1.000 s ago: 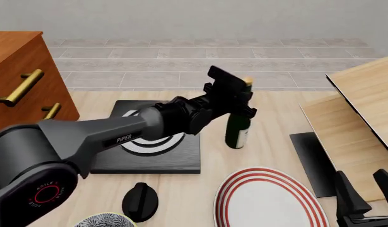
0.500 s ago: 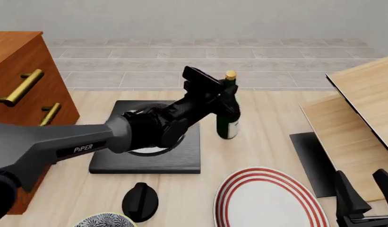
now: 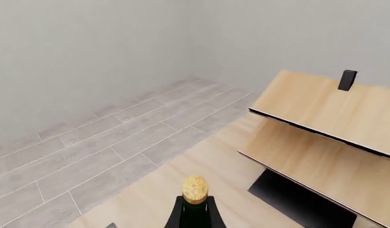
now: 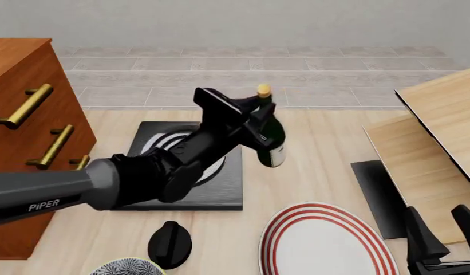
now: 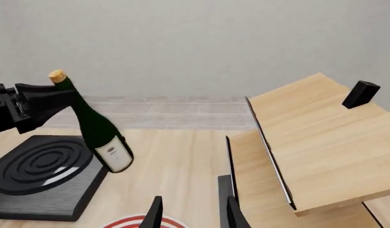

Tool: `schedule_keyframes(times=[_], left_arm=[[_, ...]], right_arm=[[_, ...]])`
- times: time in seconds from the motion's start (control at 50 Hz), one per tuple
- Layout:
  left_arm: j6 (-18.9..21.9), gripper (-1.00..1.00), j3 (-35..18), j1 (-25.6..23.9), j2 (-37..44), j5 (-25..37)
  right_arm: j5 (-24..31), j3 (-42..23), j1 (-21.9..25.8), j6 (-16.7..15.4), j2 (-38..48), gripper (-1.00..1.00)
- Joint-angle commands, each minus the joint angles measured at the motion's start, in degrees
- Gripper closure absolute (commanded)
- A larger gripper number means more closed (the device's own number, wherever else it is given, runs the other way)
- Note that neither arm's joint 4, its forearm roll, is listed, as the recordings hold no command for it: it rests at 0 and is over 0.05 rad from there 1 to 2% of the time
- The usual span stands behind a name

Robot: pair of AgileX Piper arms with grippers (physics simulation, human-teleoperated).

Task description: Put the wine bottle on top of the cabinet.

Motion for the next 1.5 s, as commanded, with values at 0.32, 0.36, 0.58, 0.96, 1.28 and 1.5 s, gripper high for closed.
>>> schedule_keyframes(times=[0.32,0.36,0.58,0.96,1.28,1.5], left_arm=[[-3.4,1.00,10.4,-3.2,-12.8,-0.4],[-4.4,1.00,10.1,-3.5,-13.4,0.9],[-5.1,1.00,9.0,-6.8,-16.1,6.8],[-2.7,1.00,3.7,-8.9,-22.6,18.4],[-0.8,1.00,-1.7,-10.7,-24.6,27.7],[-1.5,1.00,-8.0,-11.2,-25.7,37.3]], right_arm=[[-0.1,0.0,0.0,0.0,0.3,-1.00],[-0.1,0.0,0.0,0.0,0.3,-1.00],[-0.4,0.0,0.1,-0.2,0.7,-1.00],[0.0,0.0,0.2,-0.6,-0.1,-1.00],[0.1,0.0,0.3,-0.7,-0.3,-1.00],[0.1,0.0,0.5,-0.9,-0.3,-1.00]])
